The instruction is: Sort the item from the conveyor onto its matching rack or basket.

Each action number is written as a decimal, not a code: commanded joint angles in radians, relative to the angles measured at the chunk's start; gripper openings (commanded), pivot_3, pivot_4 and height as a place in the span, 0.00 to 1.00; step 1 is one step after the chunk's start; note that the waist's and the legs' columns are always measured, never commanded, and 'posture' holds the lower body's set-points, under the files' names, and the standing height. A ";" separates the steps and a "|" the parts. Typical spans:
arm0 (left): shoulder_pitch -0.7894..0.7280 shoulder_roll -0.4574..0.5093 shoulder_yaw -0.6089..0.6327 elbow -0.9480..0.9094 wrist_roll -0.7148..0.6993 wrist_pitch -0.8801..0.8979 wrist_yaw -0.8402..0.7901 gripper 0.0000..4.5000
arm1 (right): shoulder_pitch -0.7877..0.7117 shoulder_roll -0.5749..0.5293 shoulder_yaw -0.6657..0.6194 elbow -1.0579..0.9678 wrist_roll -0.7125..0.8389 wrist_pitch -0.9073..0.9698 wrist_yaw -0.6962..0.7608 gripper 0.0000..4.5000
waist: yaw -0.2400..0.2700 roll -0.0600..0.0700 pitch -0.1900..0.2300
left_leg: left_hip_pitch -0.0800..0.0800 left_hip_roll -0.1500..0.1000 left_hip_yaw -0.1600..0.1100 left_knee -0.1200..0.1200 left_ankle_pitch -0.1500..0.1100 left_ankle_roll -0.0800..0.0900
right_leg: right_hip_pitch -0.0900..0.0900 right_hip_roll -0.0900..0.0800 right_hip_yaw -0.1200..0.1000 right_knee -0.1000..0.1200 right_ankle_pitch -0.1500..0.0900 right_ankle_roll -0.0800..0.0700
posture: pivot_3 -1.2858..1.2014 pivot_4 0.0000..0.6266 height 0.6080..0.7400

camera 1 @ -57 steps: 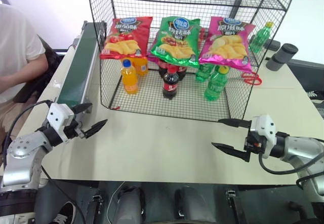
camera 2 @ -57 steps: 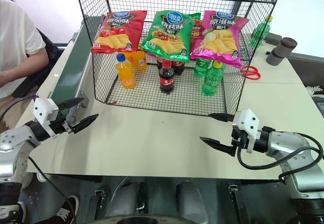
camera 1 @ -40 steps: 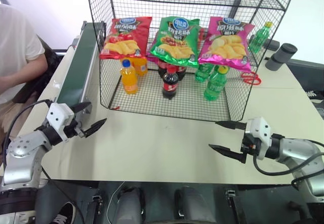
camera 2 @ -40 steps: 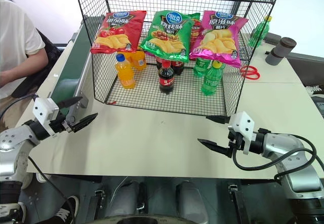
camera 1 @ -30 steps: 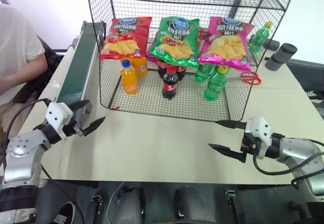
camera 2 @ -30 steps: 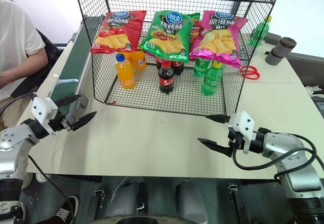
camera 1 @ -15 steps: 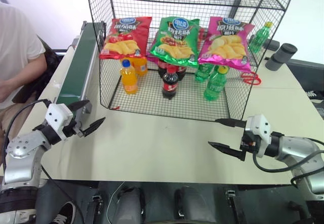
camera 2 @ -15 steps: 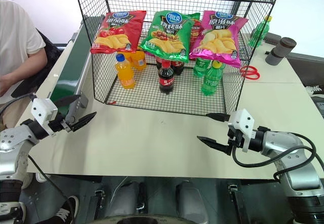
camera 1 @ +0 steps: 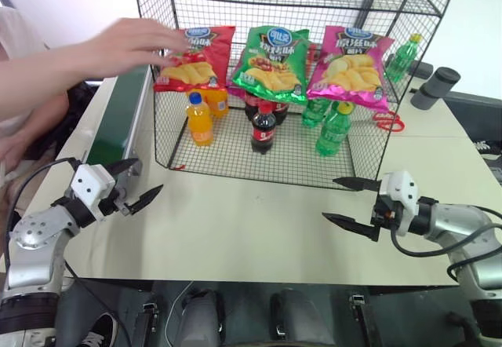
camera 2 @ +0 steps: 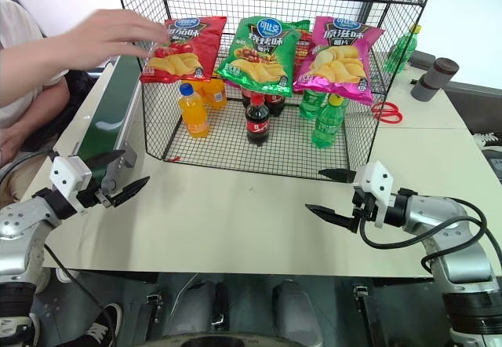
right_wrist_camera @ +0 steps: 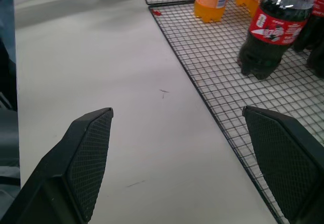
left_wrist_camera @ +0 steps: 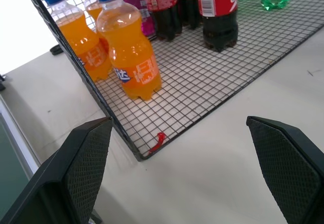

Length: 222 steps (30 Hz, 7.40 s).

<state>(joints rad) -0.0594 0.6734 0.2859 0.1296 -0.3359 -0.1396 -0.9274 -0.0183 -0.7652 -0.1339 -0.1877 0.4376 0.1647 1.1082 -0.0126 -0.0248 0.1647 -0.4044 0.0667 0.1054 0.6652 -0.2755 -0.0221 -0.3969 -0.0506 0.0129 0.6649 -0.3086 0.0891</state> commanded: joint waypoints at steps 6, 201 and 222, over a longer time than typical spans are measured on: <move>0.044 -0.024 0.002 -0.066 -0.007 -0.008 0.028 1.00 | 0.000 -0.004 -0.014 -0.002 -0.003 -0.024 0.006 0.95 | -0.001 0.000 0.000 | 0.000 0.000 0.000 0.000 0.000 0.000 | 0.000 0.000 0.000 0.000 0.000 0.000 | 0.52 0.24 1.00; 0.214 0.271 -0.001 0.267 0.717 -0.577 0.768 0.38 | -0.275 0.233 0.261 -0.065 0.118 0.318 -0.017 0.96 | -0.005 -0.001 -0.001 | -0.002 0.000 0.003 -0.002 0.000 0.000 | -0.005 -0.009 -0.004 0.002 0.001 0.000 | 0.52 0.24 1.00; 0.511 0.304 0.315 -0.288 -0.237 -0.341 0.128 0.01 | -0.277 0.219 0.251 0.039 0.069 0.218 0.011 0.96 | -0.004 -0.001 -0.001 | -0.002 0.001 0.003 -0.001 0.000 0.000 | -0.004 -0.010 -0.004 0.001 0.000 0.000 | 0.52 0.24 1.00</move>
<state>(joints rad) 0.4520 0.9642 0.5519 -0.1060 -0.4722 -0.5268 -0.7413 -0.2815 -0.5486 0.1389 -0.1449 0.5026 0.4051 1.1080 -0.0165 -0.0261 0.1635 -0.4060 0.0671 0.1079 0.6639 -0.2755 -0.0221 -0.4002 -0.0602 0.0092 0.6663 -0.3083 0.0888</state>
